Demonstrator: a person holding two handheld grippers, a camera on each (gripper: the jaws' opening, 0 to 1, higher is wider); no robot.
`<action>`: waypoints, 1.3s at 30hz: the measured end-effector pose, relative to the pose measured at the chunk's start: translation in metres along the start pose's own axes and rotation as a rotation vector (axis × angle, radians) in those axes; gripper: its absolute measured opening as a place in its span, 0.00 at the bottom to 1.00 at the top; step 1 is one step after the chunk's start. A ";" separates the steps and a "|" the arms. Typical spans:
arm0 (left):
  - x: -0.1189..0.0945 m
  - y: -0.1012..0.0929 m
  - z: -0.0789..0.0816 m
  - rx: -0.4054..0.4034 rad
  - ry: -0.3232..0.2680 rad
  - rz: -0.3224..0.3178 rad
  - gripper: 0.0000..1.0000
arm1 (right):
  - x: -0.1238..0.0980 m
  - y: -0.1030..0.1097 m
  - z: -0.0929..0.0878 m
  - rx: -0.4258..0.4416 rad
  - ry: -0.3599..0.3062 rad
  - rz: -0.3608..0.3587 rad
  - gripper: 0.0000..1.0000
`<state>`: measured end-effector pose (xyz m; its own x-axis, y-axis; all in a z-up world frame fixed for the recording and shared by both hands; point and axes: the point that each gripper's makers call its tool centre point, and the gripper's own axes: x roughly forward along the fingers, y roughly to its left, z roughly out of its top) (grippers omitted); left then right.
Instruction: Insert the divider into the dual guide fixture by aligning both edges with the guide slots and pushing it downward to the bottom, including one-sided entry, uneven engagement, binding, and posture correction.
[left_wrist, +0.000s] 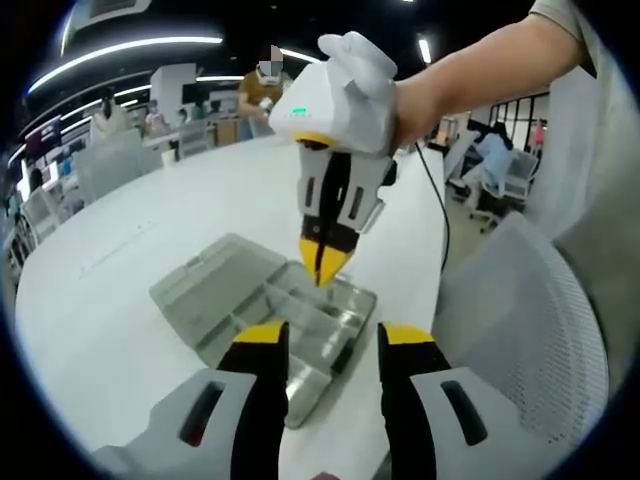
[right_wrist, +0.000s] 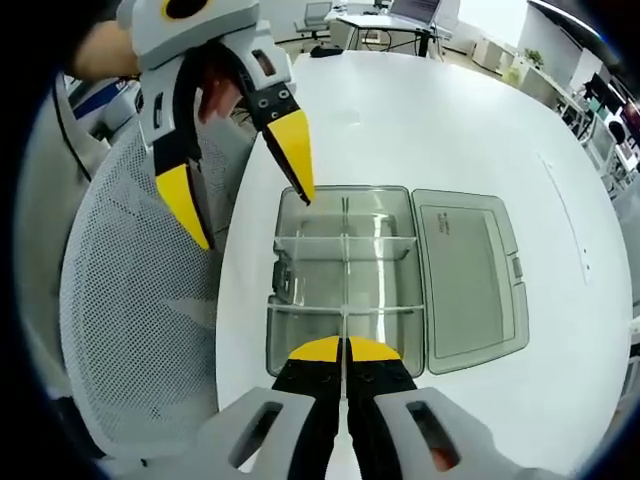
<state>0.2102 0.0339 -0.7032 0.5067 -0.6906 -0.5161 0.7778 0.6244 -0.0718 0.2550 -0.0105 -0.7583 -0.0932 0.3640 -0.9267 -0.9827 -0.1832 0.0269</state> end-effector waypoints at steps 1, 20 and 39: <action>0.000 0.000 0.000 -0.001 0.001 0.000 0.34 | 0.000 0.000 0.000 -0.002 0.000 0.001 0.00; -0.002 0.003 -0.003 -0.003 0.009 0.008 0.33 | 0.010 0.000 -0.005 -0.006 0.004 0.019 0.00; -0.003 0.003 -0.005 -0.006 0.012 0.009 0.33 | 0.021 0.000 -0.008 -0.012 0.015 0.029 0.00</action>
<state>0.2091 0.0401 -0.7063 0.5091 -0.6808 -0.5266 0.7710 0.6327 -0.0726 0.2548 -0.0102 -0.7811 -0.1190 0.3446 -0.9312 -0.9777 -0.2040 0.0494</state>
